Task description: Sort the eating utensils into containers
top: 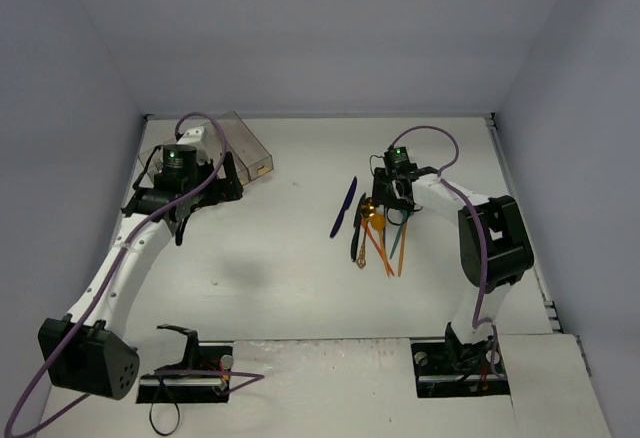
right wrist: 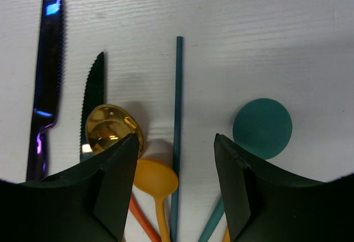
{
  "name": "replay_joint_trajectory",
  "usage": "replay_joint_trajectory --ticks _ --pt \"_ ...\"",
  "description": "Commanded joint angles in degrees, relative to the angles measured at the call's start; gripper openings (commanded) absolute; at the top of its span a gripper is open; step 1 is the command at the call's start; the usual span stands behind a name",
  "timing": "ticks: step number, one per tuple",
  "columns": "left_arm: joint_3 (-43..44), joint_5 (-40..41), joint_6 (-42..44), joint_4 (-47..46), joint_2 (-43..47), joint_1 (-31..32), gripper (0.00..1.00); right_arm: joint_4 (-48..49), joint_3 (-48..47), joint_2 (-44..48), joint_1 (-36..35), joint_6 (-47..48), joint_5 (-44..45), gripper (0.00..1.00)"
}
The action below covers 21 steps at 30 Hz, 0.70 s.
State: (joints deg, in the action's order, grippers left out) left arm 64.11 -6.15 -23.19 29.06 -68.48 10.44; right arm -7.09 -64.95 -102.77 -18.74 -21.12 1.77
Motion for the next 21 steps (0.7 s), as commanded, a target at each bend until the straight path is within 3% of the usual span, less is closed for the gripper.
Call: replay_joint_trajectory --ticks 1,18,21 --pt "-1.2 -3.2 1.5 -3.0 5.1 1.3 0.97 1.1 -3.5 -1.5 -0.1 -0.4 5.2 0.52" --pt "-3.3 -4.3 1.2 -3.0 7.6 2.5 0.97 1.2 -0.2 -5.3 -2.2 -1.6 4.8 0.17" --pt "-3.1 -4.8 1.0 -3.1 7.4 2.8 0.97 1.1 0.6 -5.4 -2.1 -1.9 4.9 0.04"
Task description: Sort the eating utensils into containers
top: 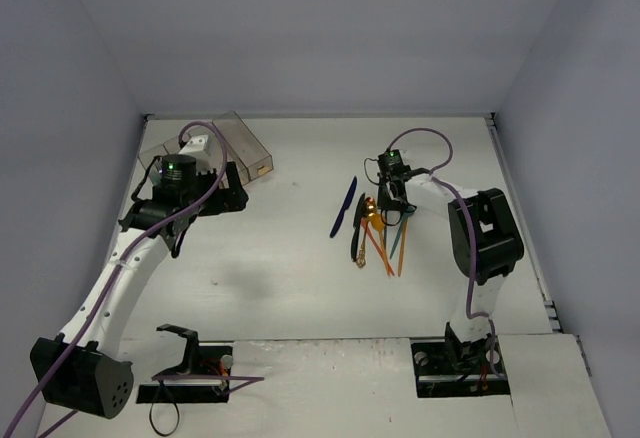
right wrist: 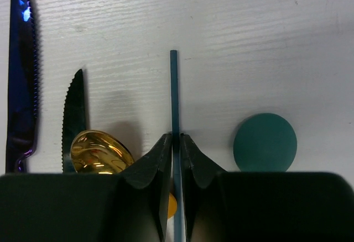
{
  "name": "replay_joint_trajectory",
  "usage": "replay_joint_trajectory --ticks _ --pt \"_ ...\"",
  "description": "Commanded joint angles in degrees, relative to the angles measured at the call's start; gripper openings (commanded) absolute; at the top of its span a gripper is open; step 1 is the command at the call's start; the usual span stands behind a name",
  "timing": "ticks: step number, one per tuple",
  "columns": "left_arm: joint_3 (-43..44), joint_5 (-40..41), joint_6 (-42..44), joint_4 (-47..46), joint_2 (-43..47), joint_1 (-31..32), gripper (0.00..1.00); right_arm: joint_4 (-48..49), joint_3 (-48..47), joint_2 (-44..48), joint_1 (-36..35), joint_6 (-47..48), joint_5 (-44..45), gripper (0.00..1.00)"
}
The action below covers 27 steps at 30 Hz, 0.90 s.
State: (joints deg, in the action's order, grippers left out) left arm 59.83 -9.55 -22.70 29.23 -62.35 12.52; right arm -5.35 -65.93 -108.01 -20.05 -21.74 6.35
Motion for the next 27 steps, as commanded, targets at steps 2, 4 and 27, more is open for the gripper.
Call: replay_joint_trajectory --ticks 2,4,27 --pt "1.3 -1.8 0.3 -3.4 1.2 1.2 0.97 -0.6 1.5 0.0 -0.4 -1.0 0.7 0.00" --pt "1.5 -2.2 0.2 -3.5 1.0 1.9 0.97 -0.7 1.0 0.5 0.3 -0.6 1.0 0.00" --pt "4.8 -7.6 -12.4 -25.2 -10.9 20.5 0.97 3.7 -5.9 25.3 -2.5 -5.5 -10.9 0.00"
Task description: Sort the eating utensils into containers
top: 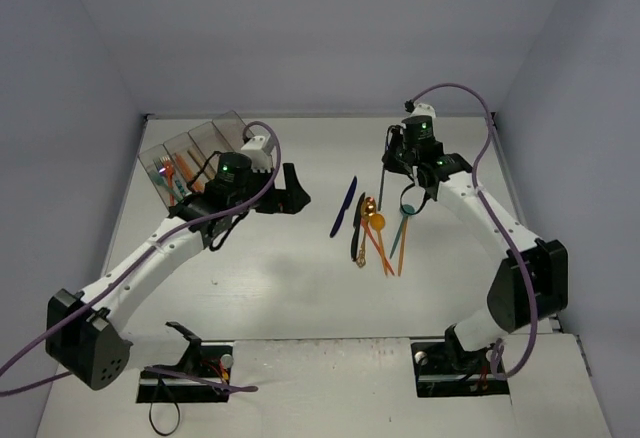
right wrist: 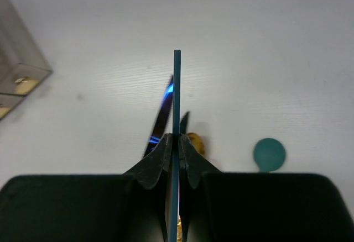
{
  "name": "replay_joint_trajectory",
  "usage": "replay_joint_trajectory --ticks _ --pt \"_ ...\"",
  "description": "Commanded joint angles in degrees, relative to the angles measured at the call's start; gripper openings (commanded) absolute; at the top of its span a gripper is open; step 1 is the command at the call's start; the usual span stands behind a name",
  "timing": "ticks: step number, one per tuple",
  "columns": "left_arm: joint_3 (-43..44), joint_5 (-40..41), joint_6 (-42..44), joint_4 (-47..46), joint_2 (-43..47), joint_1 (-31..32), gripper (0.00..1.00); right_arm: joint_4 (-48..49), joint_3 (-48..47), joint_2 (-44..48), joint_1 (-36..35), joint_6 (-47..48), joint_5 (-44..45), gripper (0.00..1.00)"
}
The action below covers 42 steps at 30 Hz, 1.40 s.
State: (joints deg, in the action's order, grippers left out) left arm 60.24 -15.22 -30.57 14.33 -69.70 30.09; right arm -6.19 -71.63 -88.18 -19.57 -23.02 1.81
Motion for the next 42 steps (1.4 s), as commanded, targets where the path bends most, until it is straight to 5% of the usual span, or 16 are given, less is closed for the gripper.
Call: replay_joint_trajectory --ticks 1,19,30,34,42 --pt "5.2 -2.1 -4.9 -10.8 -4.7 3.9 0.97 5.7 0.5 6.9 -3.5 -5.5 -7.5 0.00" --pt "10.5 -4.3 -8.8 -19.0 -14.4 12.3 0.89 17.0 6.4 14.5 -7.4 -11.7 -15.4 0.00" --pt "10.4 -4.3 -9.7 -19.1 -16.1 12.7 0.16 19.0 7.3 14.1 -7.6 -12.7 -16.0 0.00" --pt "10.0 -3.9 -9.6 -18.7 -15.8 12.8 0.00 19.4 7.9 13.9 -7.8 -12.7 -16.0 0.01" --pt "9.1 -1.1 -9.0 -17.2 -14.5 12.2 0.00 19.4 9.1 13.7 -7.8 -11.8 -14.7 0.69"
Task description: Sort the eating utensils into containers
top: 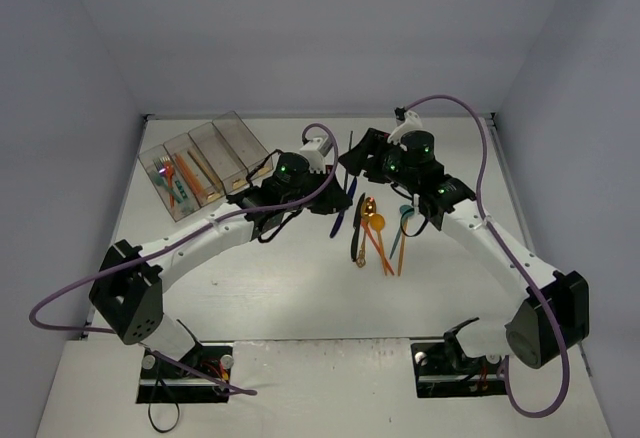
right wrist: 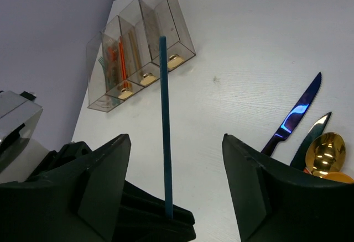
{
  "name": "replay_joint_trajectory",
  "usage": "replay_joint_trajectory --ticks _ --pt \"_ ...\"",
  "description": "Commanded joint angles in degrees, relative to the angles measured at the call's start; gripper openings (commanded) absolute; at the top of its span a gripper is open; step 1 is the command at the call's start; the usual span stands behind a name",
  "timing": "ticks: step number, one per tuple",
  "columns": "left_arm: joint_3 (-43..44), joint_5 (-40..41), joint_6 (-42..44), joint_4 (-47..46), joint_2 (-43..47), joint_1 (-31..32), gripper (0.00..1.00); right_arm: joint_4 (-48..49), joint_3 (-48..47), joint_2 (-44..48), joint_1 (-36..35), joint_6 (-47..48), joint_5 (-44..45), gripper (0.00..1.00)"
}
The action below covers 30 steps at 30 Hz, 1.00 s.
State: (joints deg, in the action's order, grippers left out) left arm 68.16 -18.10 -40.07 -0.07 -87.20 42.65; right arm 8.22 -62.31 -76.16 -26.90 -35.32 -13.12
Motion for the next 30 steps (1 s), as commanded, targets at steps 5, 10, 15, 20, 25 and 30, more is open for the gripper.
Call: replay_joint_trajectory --ticks 5,10,15,20,25,30 --pt "0.7 4.2 0.9 1.7 3.9 -2.9 0.00 4.8 0.8 2.6 0.7 2.2 2.3 0.91" --pt "-1.9 6.3 1.1 5.5 6.0 -7.5 0.00 3.1 3.4 4.6 7.4 3.4 0.6 1.00" --pt "-3.3 9.3 3.0 11.8 8.1 -14.6 0.00 -1.9 4.3 7.5 13.8 8.5 0.6 1.00" --pt "0.9 14.8 6.7 23.2 6.7 -25.9 0.00 -7.0 3.9 9.2 16.2 13.4 2.6 1.00" --pt "8.2 17.6 8.1 29.8 -1.2 -37.2 0.00 -8.0 5.3 10.5 16.5 14.2 3.3 1.00" --pt "18.3 18.0 8.5 32.4 -12.1 -42.9 0.00 -8.5 6.6 11.9 16.6 14.4 3.8 1.00"
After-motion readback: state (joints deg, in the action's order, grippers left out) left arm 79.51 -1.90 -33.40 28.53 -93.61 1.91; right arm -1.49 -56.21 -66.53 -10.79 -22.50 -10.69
